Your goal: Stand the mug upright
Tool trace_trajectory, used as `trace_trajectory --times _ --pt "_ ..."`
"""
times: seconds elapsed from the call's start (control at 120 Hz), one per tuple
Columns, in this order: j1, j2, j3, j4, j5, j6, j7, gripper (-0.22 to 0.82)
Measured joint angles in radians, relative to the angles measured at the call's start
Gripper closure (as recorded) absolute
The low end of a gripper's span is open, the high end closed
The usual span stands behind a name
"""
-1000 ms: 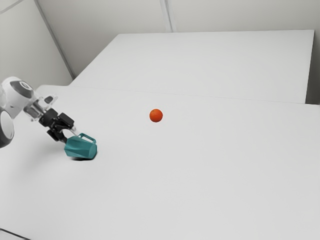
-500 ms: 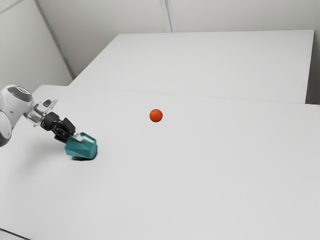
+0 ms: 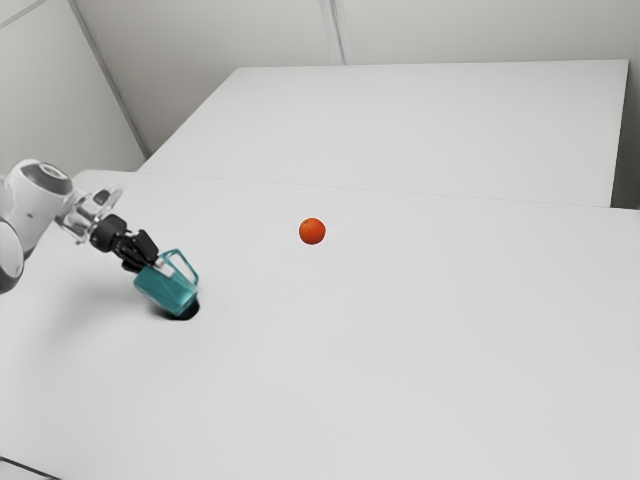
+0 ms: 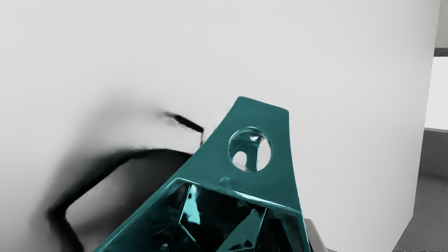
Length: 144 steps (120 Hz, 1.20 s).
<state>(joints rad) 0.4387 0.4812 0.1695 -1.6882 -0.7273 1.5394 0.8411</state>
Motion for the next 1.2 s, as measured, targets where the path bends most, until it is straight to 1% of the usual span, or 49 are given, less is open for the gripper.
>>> trace_trajectory --times 0.2,0.358,0.442,0.55,0.658,0.817,0.925,1.2 --pt "-0.039 -0.051 0.006 -0.023 0.007 0.000 -0.008 0.76" --pt "-0.105 -0.141 0.013 -0.046 0.076 0.023 -0.026 0.77" --pt "-0.157 -0.199 0.014 -0.086 0.126 0.054 -0.042 0.77" --pt "-0.238 -0.248 0.026 -0.132 0.207 0.113 -0.069 0.78" --pt "-0.314 -0.268 0.047 -0.154 0.294 0.175 -0.100 0.78" --pt "-0.399 -0.303 0.055 -0.178 0.415 0.249 -0.153 0.79" --pt "-0.473 -0.327 0.083 -0.212 0.479 0.302 -0.193 0.79" --pt "-0.577 -0.366 0.089 -0.302 0.616 0.394 -0.313 0.79"
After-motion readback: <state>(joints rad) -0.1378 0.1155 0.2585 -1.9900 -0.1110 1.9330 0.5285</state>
